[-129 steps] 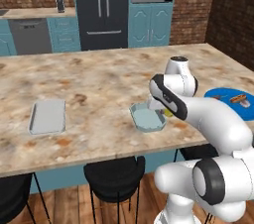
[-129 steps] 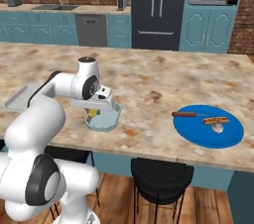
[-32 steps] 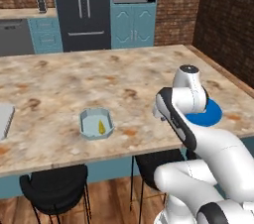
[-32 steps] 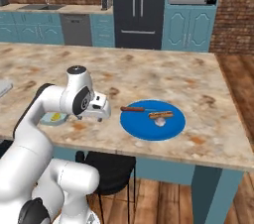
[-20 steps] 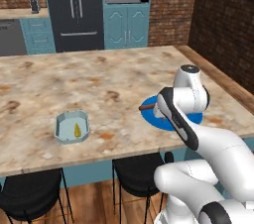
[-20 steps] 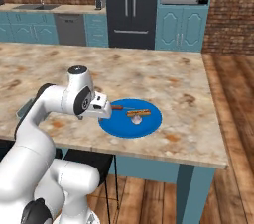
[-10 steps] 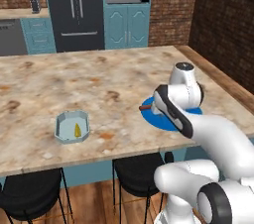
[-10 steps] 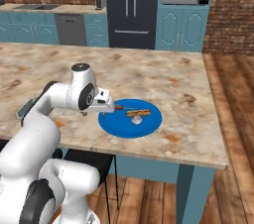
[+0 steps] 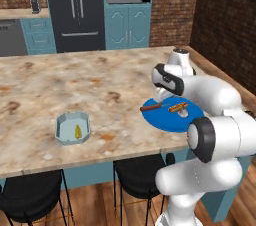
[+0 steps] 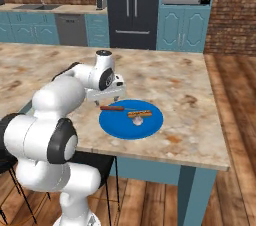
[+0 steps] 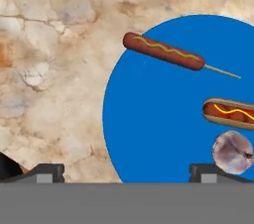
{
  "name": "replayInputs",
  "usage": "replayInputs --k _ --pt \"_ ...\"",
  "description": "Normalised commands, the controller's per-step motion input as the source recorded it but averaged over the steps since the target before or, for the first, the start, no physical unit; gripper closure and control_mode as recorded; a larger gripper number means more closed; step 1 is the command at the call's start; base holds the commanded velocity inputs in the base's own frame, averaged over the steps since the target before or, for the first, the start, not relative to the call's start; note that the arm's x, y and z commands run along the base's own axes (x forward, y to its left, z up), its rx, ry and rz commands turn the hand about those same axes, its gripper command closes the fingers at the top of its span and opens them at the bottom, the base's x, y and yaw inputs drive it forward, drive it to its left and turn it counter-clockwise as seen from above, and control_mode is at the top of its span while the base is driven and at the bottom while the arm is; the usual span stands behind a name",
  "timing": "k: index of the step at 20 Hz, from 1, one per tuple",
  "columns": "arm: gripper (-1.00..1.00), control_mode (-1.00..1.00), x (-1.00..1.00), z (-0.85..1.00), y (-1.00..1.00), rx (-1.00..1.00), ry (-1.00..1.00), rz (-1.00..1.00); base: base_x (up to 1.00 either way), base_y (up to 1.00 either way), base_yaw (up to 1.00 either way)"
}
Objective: Place one cooked food and one vegetable from the large plate to each tupperware container.
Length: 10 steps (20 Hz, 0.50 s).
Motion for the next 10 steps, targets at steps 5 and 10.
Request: replayInputs --k 5,10 --pt "-1.0 -1.0 0.6 -0.58 0.0 -0.13 -0.03 0.71 0.0 0.0 0.0" --pt "-1.0 -1.0 0.8 -0.58 0.0 -0.17 -0.04 0.56 0.0 0.0 0.0"
